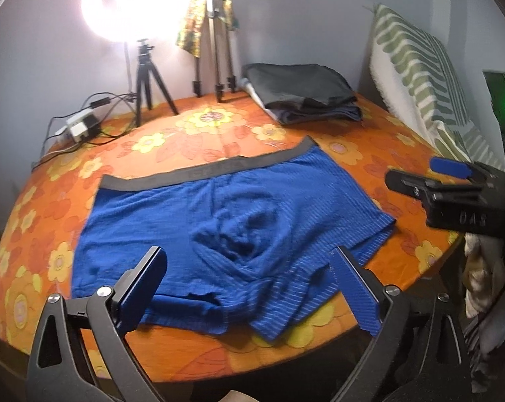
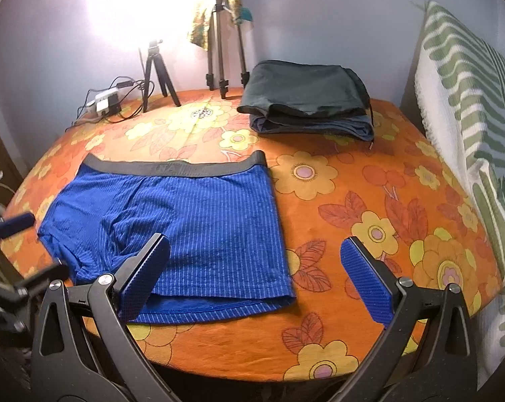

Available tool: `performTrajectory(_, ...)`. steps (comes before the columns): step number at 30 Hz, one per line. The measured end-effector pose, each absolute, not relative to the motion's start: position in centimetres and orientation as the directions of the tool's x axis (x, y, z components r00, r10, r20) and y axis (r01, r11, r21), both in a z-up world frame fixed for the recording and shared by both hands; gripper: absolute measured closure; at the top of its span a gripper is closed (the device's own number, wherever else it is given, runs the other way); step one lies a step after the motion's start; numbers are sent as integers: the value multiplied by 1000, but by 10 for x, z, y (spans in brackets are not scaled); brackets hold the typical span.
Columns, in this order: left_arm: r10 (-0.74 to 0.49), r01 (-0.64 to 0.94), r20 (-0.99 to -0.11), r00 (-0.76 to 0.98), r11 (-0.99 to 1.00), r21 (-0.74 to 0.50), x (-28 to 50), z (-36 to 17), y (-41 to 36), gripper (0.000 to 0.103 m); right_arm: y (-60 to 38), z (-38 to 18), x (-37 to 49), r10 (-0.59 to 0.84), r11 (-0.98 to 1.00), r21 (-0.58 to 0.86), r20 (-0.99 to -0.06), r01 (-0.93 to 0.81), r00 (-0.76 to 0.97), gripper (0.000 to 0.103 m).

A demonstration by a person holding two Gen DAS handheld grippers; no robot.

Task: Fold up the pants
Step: 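Grasp the waistband with the right gripper while the left gripper grasps the leg hem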

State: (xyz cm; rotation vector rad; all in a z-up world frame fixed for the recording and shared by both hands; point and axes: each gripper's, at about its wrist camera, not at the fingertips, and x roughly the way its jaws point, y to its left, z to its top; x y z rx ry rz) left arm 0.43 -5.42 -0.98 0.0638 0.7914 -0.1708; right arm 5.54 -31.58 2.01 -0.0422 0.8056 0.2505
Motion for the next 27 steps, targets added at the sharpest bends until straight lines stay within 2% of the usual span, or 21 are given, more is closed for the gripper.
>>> performTrajectory(4, -165, 217, -723, 671, 976, -21, 6, -14, -68, 19, -327, 22, 59, 216, 971, 84, -716, -225, 664, 1)
performTrajectory(11, -277, 298, -771, 574, 947, -119, 15, -31, -101, 45, -350, 25, 80, 267, 963, 181, -732, -198, 627, 16)
performTrajectory(14, -294, 346, -769, 568, 933, -100, 15, -33, -121, 49, -361, 25, 91, 278, 961, 208, -737, -184, 616, 25)
performTrajectory(22, -369, 443, -767, 525, 888, -125, 31, -39, -175, 50, -393, 26, 121, 311, 948, 287, -747, -138, 588, 36)
performTrajectory(27, -370, 487, -776, 511, 869, -93, 40, -49, -201, 57, -402, 26, 133, 304, 951, 280, -749, -135, 589, 39)
